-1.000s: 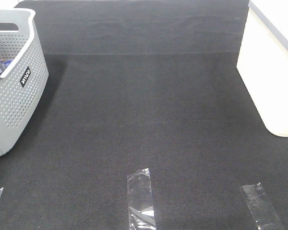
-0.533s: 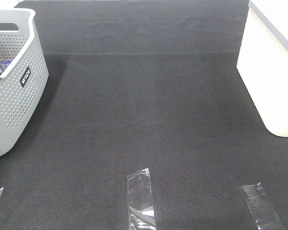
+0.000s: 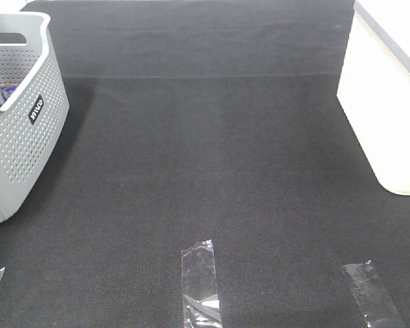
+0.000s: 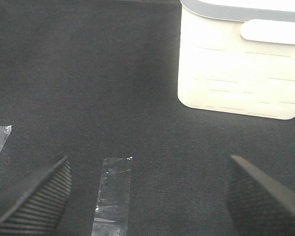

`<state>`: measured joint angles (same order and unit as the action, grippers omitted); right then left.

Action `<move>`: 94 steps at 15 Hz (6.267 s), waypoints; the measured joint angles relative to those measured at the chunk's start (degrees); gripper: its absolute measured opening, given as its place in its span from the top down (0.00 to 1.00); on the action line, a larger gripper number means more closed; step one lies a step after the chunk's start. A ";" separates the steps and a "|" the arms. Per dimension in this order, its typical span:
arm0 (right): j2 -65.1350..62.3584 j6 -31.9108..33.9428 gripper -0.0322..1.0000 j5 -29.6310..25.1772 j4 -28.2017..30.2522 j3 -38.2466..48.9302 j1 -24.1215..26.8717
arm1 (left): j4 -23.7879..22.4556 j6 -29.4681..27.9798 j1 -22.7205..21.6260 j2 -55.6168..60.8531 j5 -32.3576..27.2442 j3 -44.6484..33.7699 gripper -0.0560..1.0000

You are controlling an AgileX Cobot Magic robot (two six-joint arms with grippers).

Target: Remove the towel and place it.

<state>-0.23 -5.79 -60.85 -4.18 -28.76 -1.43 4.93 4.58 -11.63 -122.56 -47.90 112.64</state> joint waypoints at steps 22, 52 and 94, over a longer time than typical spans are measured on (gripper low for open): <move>22.12 -14.90 0.23 12.20 -22.06 -0.57 0.00 | 20.05 21.72 42.11 30.42 3.95 0.00 0.95; 100.67 -122.33 0.23 3.38 -95.45 -10.03 -10.71 | 26.99 22.35 44.18 30.42 -11.80 0.00 0.95; 110.75 4.07 0.97 27.62 22.40 -109.84 -14.09 | -17.59 -17.93 29.39 6.02 65.49 11.69 0.95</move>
<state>110.52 -1.72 -33.23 18.22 -138.60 -15.53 -12.66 -13.35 17.76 -116.54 17.59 124.33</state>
